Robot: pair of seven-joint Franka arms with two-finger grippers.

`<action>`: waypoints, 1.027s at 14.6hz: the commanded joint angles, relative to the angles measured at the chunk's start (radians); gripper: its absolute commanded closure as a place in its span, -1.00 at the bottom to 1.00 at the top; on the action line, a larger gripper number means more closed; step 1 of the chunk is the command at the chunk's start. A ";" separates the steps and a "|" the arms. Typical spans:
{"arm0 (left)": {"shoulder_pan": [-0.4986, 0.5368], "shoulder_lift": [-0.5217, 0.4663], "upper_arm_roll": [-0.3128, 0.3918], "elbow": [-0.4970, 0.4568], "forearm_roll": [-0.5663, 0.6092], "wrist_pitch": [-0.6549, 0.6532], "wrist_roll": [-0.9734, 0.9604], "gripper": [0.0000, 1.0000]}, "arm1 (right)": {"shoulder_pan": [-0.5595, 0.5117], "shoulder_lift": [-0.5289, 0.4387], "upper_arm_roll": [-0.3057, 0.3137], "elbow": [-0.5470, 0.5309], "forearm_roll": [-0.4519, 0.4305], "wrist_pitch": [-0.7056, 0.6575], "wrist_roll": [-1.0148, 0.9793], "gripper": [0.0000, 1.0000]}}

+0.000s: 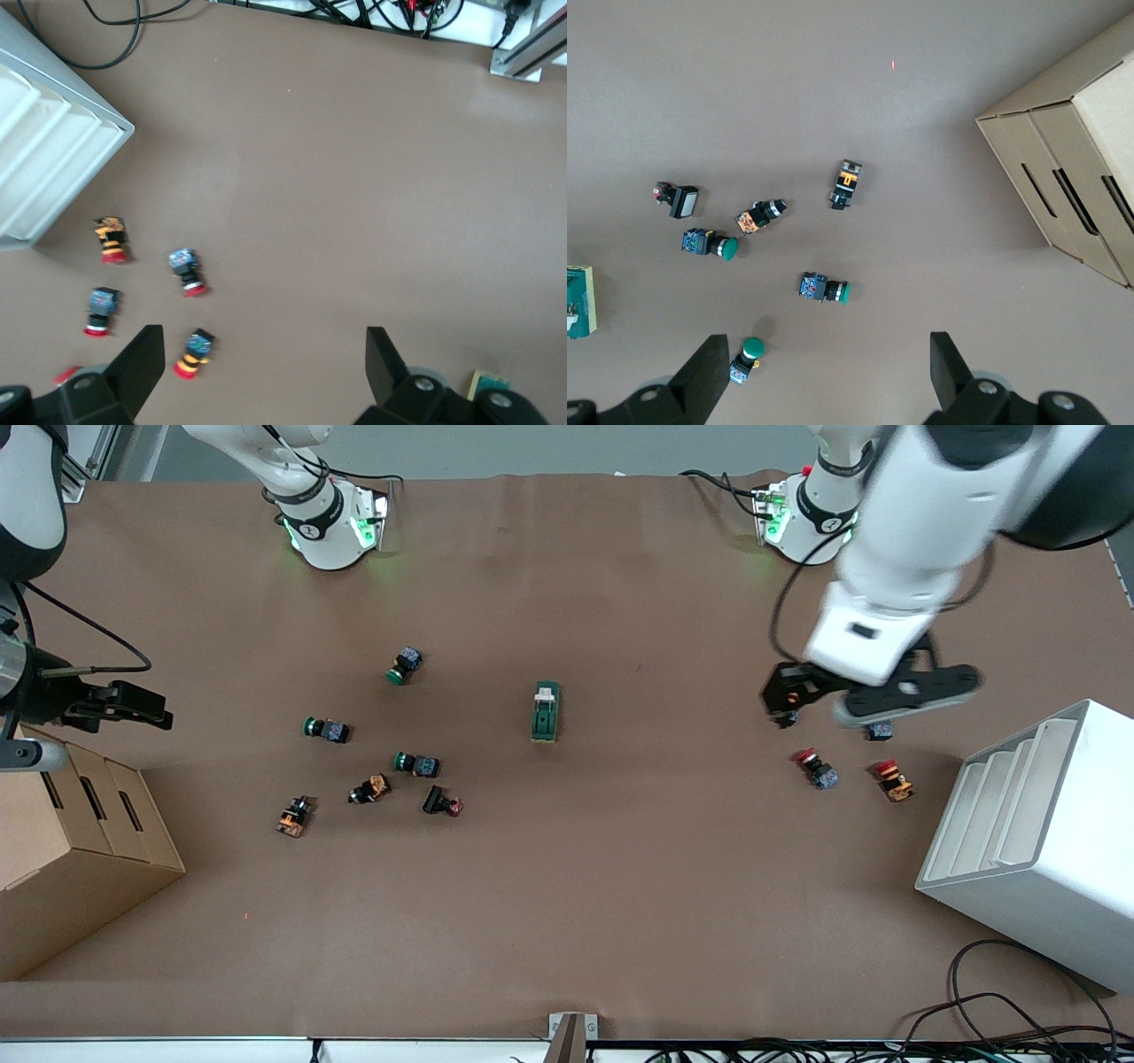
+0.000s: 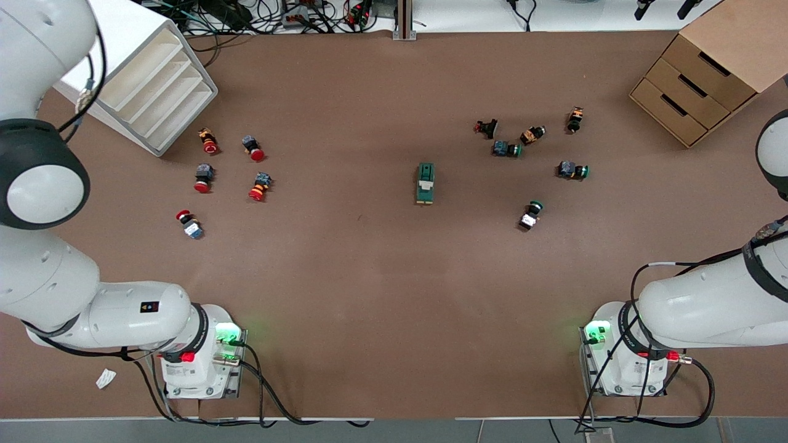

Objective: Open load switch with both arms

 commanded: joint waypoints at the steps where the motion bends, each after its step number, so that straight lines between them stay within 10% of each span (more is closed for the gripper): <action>1: 0.017 -0.082 0.068 -0.027 -0.092 -0.059 0.156 -1.00 | -0.002 0.003 0.003 0.014 -0.008 -0.013 -0.004 -1.00; 10: -0.079 -0.243 0.385 -0.136 -0.177 -0.197 0.603 -1.00 | 0.007 -0.063 0.000 -0.001 0.001 -0.164 -0.004 -1.00; 15: -0.084 -0.285 0.387 -0.192 -0.197 -0.199 0.604 -1.00 | 0.024 -0.170 -0.006 -0.111 0.000 -0.152 -0.005 -1.00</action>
